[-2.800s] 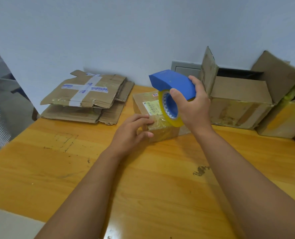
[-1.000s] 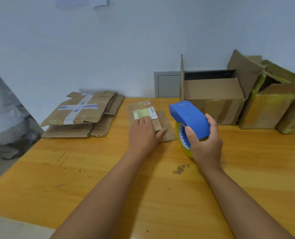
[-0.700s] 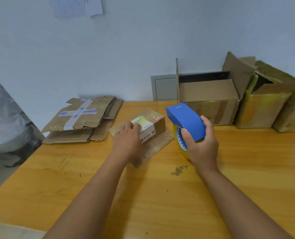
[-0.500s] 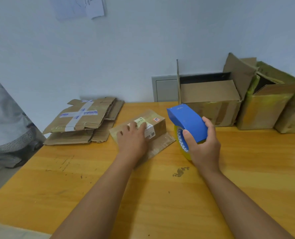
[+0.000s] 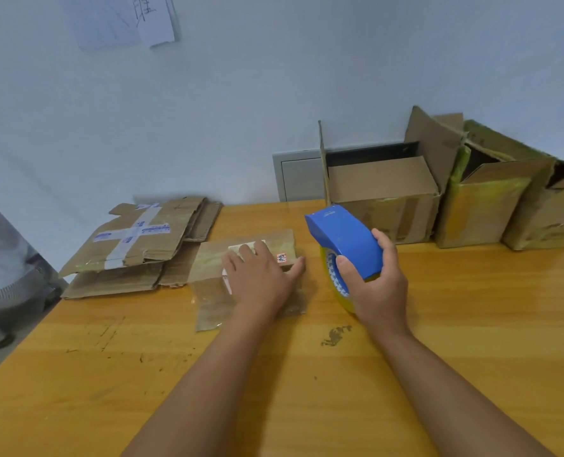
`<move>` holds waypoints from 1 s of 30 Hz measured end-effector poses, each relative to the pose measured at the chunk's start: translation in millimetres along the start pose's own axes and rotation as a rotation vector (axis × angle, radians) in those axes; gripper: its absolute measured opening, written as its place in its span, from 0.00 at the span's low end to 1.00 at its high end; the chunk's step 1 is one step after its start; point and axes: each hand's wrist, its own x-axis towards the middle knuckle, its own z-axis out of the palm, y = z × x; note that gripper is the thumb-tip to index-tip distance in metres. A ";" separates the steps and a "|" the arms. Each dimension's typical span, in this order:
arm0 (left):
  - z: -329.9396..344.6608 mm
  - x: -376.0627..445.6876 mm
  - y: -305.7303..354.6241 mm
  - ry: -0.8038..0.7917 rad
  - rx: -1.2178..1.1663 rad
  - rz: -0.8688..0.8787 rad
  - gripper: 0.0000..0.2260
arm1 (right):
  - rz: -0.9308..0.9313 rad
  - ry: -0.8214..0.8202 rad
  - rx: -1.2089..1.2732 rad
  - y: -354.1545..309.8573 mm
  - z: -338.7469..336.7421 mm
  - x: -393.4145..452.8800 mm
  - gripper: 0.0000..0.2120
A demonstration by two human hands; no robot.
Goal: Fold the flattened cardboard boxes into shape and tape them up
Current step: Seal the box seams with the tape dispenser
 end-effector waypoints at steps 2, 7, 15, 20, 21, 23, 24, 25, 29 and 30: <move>1.3 1.2 -0.4 0.019 -0.004 0.088 0.34 | -0.003 0.003 -0.003 -1.0 -2.1 0.1 0.40; -5.3 7.3 -41.3 -0.097 -0.102 0.341 0.26 | 0.003 -0.004 -0.012 0.7 -2.2 1.2 0.39; -6.7 2.2 -60.1 -0.093 -0.178 0.381 0.28 | 0.049 -0.056 -0.059 1.1 -4.1 3.8 0.39; -16.4 6.7 -78.0 -0.027 -0.144 0.498 0.22 | 0.051 -0.103 -0.161 -0.2 -10.8 9.3 0.38; -17.7 5.3 -82.2 -0.046 -0.151 0.503 0.22 | 0.057 -0.118 -0.180 0.0 -11.0 9.8 0.37; -16.9 -0.7 -86.4 -0.071 -0.187 0.489 0.23 | 0.063 -0.139 -0.205 0.6 -9.0 8.7 0.35; -15.6 -4.2 -86.3 -0.070 -0.202 0.485 0.23 | 0.062 -0.144 -0.209 0.8 -7.6 7.8 0.35; -14.7 -7.5 -84.8 -0.066 -0.213 0.490 0.23 | 0.060 -0.143 -0.206 0.6 -6.4 7.0 0.34; -9.5 -15.6 -75.6 -0.045 -0.304 0.522 0.22 | 0.069 -0.129 -0.199 -3.0 -4.8 6.1 0.38; -7.4 -17.0 -74.4 -0.031 -0.326 0.522 0.21 | 0.069 -0.127 -0.208 -4.2 -4.5 6.6 0.38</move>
